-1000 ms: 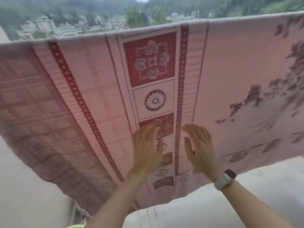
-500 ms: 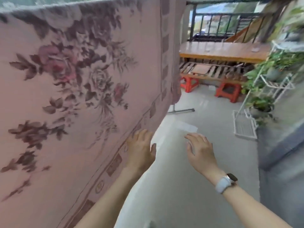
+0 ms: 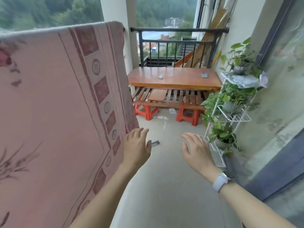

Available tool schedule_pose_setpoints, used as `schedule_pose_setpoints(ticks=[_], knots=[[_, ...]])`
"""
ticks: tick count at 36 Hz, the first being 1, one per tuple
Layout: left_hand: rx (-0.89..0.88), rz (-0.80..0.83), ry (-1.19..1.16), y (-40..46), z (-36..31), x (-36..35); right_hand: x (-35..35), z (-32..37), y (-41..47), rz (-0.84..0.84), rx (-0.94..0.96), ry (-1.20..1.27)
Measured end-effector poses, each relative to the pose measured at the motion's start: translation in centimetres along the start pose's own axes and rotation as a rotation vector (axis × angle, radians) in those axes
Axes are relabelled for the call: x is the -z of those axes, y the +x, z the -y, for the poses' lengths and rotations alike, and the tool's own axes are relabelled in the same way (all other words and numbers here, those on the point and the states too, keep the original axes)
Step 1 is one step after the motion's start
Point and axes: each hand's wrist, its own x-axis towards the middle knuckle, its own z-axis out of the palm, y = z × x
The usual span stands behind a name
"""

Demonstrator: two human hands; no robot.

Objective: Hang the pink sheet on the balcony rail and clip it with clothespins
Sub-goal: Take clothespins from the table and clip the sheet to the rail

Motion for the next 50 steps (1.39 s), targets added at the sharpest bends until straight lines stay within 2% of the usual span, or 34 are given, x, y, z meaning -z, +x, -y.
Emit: schedule_pose_setpoints(ticks=[4,9,14,18,24,33,42,50], knots=[[-0.040,0.029,-0.043,7.9,-0.5,-4.8,-2.2,-5.0,6.3,-0.013,-0.055,-0.039],[-0.052,0.074,-0.067,16.7,0.5,-12.1,-6.9,-11.0,14.5,0.050,-0.114,-0.043],[0.015,0.164,-0.067,27.4,2.0,-18.8,-12.5,-17.4,24.5,0.129,-0.126,0.003],[0.058,0.170,-0.046,37.5,3.2,-22.0,-15.9,-21.5,34.3,0.140,-0.121,0.021],[0.168,0.148,-0.085,46.7,6.9,-26.0,-22.8,-24.1,46.4,0.268,-0.111,0.079],[0.372,0.264,-0.062,58.4,16.8,-34.0,-37.0,-27.1,60.2,0.478,-0.053,0.135],[0.442,0.340,-0.076,72.3,24.4,-41.7,-47.1,-29.8,74.3,0.620,-0.139,0.193],[0.516,0.443,-0.063,81.1,28.6,-49.3,-56.4,-34.3,84.3,0.713,-0.233,0.197]])
